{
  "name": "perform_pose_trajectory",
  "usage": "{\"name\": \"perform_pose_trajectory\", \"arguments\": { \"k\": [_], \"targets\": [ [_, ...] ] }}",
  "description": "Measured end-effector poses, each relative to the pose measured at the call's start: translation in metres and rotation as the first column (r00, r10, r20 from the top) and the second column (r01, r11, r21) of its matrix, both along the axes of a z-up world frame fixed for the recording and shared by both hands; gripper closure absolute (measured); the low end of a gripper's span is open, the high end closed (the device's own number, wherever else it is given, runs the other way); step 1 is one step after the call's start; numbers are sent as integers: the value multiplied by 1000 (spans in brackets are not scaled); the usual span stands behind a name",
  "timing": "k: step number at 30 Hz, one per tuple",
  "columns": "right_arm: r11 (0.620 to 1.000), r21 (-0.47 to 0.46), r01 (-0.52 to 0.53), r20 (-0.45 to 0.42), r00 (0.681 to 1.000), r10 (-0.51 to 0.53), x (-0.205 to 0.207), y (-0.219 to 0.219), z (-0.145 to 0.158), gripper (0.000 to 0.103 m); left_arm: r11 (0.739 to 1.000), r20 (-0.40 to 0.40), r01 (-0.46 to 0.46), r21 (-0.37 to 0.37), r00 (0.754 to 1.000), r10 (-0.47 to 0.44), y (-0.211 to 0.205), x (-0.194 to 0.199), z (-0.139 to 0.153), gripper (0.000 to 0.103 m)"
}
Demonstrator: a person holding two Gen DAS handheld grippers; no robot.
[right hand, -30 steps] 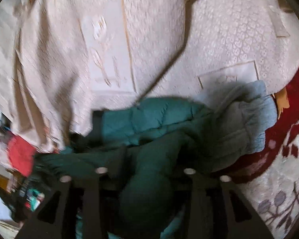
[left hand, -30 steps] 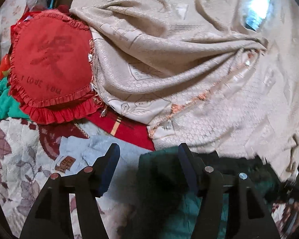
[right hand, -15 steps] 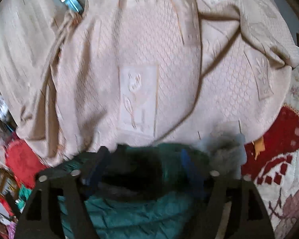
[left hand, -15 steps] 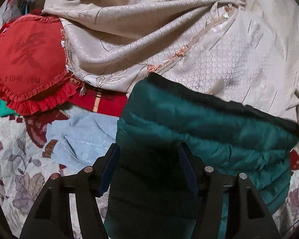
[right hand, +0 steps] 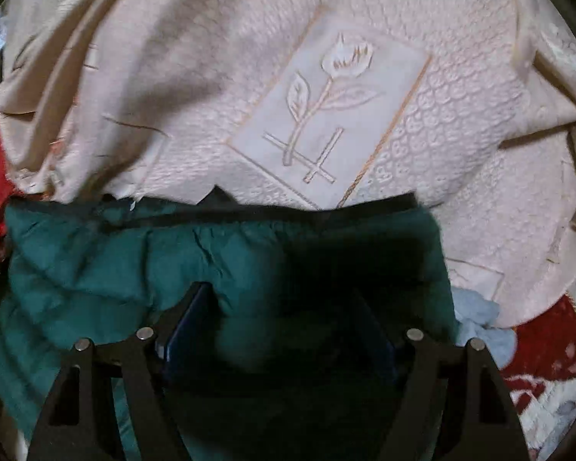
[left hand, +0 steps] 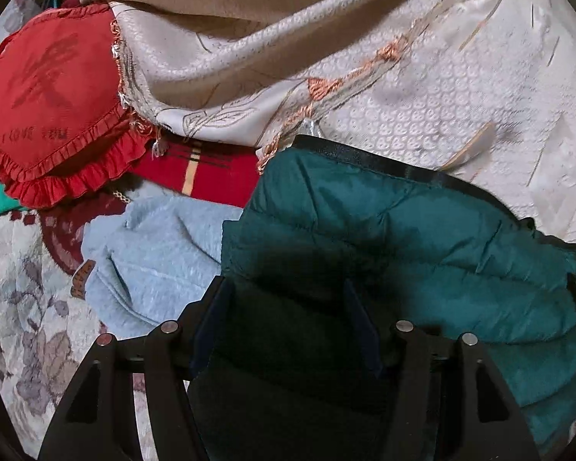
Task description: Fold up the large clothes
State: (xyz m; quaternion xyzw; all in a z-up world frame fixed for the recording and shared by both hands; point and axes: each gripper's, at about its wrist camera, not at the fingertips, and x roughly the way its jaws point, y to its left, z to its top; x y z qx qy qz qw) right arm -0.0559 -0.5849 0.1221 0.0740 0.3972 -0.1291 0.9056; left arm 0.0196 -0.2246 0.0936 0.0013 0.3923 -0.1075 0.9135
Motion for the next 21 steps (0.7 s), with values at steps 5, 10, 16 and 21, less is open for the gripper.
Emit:
{"name": "perform_pose_trajectory", "arguments": {
  "k": [5,10,16,21],
  "targets": [
    [1000,-10,5,-19,1000,-5,28,-8,-21,20,1000,5,-11,5,1000,11,-4,5,-11,57],
    [1000,-15,6,-19,1000,-6,30,-9,-21,19,1000,6,-17,13,1000,17,-6,6,-16,55],
    [994,106,7,100,995,-17,-20,-7,16,19,1000,11,-17,14,1000,17,-5,4,-18,55],
    [999,32,18,66,998,-20,-32,-11,9,19,1000,13,-23,21,1000,22,-7,6,-19,53]
  ]
}}
